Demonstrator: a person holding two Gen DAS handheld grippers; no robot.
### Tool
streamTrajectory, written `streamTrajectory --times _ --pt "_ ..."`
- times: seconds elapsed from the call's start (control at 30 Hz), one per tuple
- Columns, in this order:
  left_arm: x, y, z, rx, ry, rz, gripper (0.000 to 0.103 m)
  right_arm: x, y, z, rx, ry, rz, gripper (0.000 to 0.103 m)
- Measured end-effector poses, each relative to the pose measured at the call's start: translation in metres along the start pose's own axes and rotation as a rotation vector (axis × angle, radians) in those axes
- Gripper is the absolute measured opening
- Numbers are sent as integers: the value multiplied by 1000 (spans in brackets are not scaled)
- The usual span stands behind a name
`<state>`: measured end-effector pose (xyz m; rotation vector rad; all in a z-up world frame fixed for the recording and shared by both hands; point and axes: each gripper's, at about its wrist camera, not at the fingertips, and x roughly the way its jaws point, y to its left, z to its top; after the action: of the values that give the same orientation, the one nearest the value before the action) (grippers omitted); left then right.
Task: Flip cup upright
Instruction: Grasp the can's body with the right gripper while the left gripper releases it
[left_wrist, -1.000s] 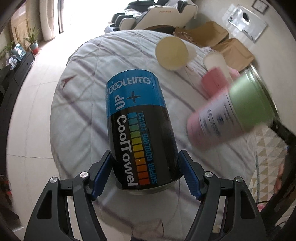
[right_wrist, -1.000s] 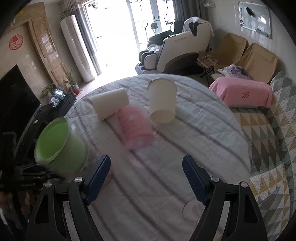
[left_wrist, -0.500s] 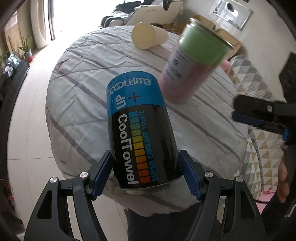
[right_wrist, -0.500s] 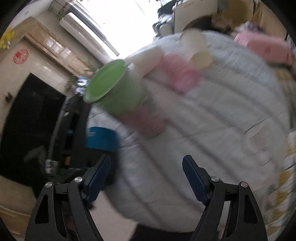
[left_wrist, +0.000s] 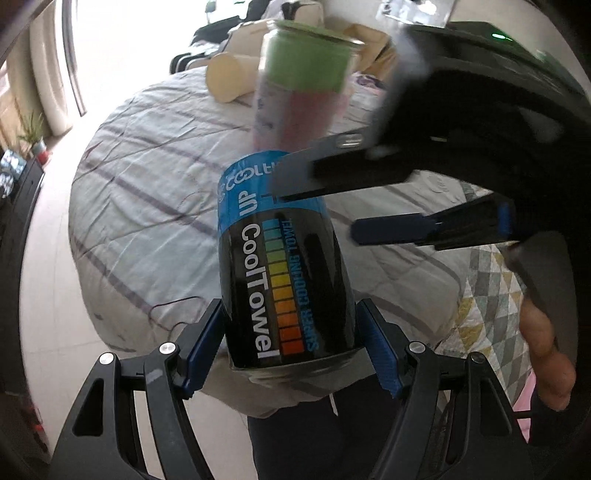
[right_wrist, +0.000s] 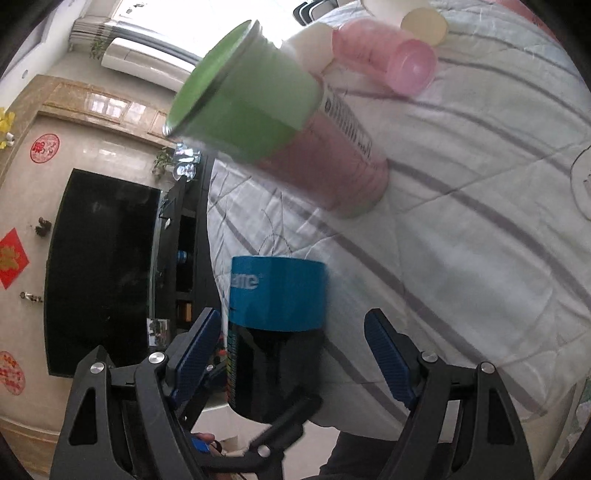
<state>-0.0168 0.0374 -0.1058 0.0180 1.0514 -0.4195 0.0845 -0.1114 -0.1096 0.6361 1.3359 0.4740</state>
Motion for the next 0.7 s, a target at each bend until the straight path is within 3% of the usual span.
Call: streamTrajectory --times 0.33,0.37,0.4,0.7 --pt "9 -3 4 24 -12 -12 73 27 -3 6 -4 56 26 81" --pt "11 -2 4 21 -8 -11 73 28 -3 4 -12 57 23 74" --pt "14 -1 4 21 1 -14 73 27 -3 3 -20 46 26 71" --pt "25 -6 8 26 12 -54 74 -15 -9 -10 -111 -81 28 70"
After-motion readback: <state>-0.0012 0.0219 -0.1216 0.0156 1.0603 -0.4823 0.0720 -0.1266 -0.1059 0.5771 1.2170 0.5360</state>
